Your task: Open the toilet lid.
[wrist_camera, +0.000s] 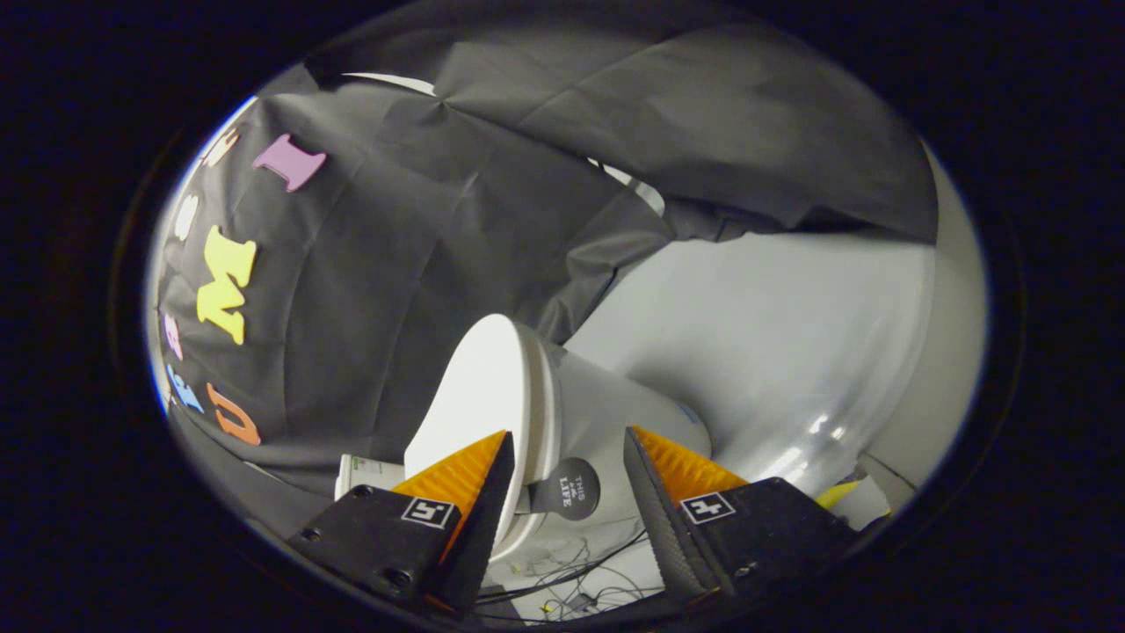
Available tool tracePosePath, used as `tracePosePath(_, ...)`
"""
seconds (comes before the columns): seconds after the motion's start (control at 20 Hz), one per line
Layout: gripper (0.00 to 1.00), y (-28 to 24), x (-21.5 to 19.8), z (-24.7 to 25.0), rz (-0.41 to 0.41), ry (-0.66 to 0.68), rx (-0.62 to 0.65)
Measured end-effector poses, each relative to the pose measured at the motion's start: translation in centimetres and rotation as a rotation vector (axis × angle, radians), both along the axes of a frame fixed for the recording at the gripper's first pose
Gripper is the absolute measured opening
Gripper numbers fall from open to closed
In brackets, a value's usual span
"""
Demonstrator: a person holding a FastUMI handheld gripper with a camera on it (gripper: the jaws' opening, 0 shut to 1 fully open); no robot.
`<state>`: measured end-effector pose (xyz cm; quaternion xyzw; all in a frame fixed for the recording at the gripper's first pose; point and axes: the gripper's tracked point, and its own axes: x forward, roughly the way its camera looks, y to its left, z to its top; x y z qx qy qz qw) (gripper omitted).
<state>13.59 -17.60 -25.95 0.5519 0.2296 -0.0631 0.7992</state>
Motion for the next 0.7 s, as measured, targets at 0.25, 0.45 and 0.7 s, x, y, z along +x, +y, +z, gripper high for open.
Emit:
tracePosePath(0.25,0.65,0.7,-0.4,-1.3,-0.009,0.016,0.116)
tracePosePath(0.45,0.5,2.0,-0.1,-1.7,0.027,0.017,0.156)
tracePosePath(0.7,0.26,2.0,-0.1,-1.7,0.028,0.002,0.191)
